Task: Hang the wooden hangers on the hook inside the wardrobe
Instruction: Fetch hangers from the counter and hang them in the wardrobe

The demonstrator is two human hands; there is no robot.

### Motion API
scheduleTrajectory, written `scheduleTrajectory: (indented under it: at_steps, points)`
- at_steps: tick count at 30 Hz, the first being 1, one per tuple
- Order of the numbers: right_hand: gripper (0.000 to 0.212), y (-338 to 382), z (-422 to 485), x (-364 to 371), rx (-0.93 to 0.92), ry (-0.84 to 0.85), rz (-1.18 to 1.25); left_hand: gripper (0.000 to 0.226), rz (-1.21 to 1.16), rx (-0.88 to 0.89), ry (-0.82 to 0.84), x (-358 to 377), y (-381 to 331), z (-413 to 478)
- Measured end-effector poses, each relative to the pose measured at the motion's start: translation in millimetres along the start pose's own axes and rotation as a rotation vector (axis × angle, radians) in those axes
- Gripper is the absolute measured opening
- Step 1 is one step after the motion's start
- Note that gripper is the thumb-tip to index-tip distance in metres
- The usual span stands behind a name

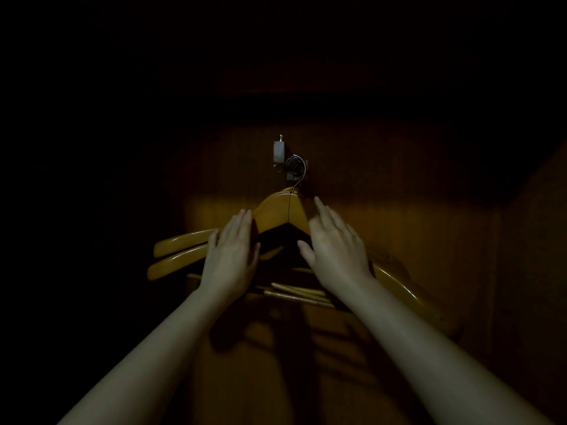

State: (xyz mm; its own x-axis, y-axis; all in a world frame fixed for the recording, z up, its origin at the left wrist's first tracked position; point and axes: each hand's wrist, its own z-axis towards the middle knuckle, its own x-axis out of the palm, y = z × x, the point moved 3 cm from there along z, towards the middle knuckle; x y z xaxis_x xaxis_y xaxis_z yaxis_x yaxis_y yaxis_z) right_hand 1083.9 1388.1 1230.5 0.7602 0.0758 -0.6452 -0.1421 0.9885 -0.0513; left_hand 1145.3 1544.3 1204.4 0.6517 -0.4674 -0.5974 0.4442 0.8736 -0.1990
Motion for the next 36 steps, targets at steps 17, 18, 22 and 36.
scheduleTrajectory:
  at_steps: [17,18,22,36]
  points:
    - [0.035,25.4,-163.4,31.0,0.038,0.279,0.064,0.039,-0.24,0.388,0.693,17.5,9.6,-152.3]
    - [0.036,27.0,-177.8,36.2,0.095,0.366,0.057,0.039,-0.242,0.388,0.773,25.0,15.9,-162.9]
    - [0.039,39.5,-243.8,54.9,0.29,0.611,0.059,0.037,-0.309,0.37,0.999,51.6,37.2,-216.4]
    - [0.035,125.9,-576.5,30.9,1.128,1.086,0.039,0.028,-0.414,0.442,1.583,89.3,56.1,-471.3]
